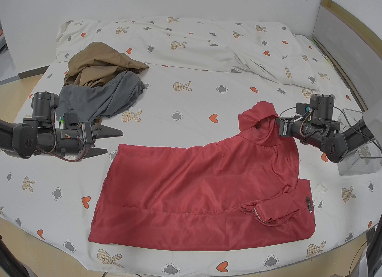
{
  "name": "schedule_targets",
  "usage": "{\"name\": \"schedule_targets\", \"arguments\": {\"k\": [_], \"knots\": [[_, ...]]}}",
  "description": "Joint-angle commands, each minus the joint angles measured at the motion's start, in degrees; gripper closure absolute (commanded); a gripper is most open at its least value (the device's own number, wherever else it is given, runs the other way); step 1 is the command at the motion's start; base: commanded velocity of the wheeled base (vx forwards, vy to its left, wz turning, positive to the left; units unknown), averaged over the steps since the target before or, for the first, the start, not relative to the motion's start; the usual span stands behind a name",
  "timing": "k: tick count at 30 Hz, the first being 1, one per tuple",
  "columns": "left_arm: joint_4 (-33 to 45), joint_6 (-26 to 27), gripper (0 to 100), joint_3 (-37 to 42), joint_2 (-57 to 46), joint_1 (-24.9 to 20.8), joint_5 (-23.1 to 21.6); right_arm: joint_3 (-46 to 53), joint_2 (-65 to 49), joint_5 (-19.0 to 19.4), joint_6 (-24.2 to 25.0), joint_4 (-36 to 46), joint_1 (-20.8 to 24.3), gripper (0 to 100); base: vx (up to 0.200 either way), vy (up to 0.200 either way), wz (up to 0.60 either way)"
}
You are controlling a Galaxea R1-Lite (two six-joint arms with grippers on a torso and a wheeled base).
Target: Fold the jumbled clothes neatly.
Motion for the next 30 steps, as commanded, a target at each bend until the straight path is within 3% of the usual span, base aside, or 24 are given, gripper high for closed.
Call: {"name": "schedule_targets", "arguments": {"k": [1,3,10,15,16,23,30], "knots": [[-0.7,7.0,0,-2.5,8.0,1.1,0.1,2.9,-4.1,0.0,0.0,-0.1,0.2,100,0.000,0.000,0.00],[-0.6,12.6,0,-6.7,14.3,3.5,0.3,5.0,-5.7,0.0,0.0,-0.2,1.3,100,0.000,0.000,0.00],[-0.9,15.4,0,-15.4,23.8,5.2,-0.3,7.0,-7.4,0.0,0.0,-0.2,4.5,100,0.000,0.000,0.00],[-0.9,15.5,0,-20.6,27.7,5.2,-2.0,7.6,-7.6,-0.5,0.0,-0.2,5.7,100,0.000,0.000,0.00],[-0.7,15.5,0,-24.4,30.0,5.2,-4.8,8.0,-7.9,-0.5,0.0,-0.2,6.4,100,0.000,0.000,0.00],[-0.5,15.5,0,-31.8,35.6,4.0,-5.0,8.3,-7.8,-0.5,0.0,-0.2,7.1,100,0.000,0.000,0.00],[-0.5,15.9,0,-34.2,37.7,3.7,-5.0,9.0,-8.2,-0.5,0.0,-0.3,7.7,100,0.000,0.000,0.00]]}}
